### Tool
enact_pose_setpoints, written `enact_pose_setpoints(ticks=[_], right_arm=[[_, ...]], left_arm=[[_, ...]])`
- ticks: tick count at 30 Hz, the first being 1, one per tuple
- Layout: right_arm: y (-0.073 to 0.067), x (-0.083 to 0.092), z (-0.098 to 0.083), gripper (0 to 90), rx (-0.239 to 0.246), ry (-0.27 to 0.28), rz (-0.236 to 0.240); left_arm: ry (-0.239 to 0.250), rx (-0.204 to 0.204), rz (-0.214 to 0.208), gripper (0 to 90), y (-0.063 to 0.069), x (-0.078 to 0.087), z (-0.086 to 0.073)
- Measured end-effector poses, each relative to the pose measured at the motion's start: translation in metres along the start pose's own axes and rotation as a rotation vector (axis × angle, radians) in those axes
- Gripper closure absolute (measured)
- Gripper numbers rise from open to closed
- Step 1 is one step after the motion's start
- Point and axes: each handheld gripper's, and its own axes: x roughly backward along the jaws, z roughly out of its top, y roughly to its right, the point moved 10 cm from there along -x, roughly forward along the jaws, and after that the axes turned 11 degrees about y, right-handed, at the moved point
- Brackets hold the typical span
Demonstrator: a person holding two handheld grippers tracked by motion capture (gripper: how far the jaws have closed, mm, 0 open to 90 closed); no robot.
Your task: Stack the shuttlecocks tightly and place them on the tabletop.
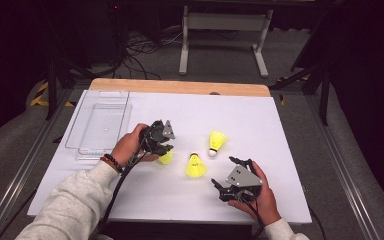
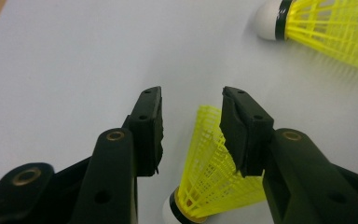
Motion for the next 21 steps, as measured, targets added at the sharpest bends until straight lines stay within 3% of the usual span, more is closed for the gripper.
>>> enact_pose_setpoints(ticks=[4, 7, 9, 13, 21], right_arm=[[0.001, 0.000, 0.000, 13.8, -0.002, 0.001, -0.004], [0.001, 0.000, 0.000, 13.8, -0.005, 0.001, -0.005], [0.001, 0.000, 0.000, 13.8, -0.004, 0.001, -0.007], [0.001, 0.000, 0.000, 13.8, -0.010, 0.001, -0.010], [0.002, 0.000, 0.000, 13.8, -0.013, 0.002, -0.015]], left_arm=[[0.073, 0.013, 0.010, 54.0, 0.000, 0.012, 0.006], [0.119, -0.001, 0.020, 49.8, -0.001, 0.022, 0.008], [0.144, 0.006, 0.001, 49.6, 0.001, 0.027, 0.009], [0.196, 0.014, 0.050, 45.2, -0.005, 0.040, 0.009], [0.362, 0.032, 0.075, 33.9, -0.007, 0.076, 0.009]])
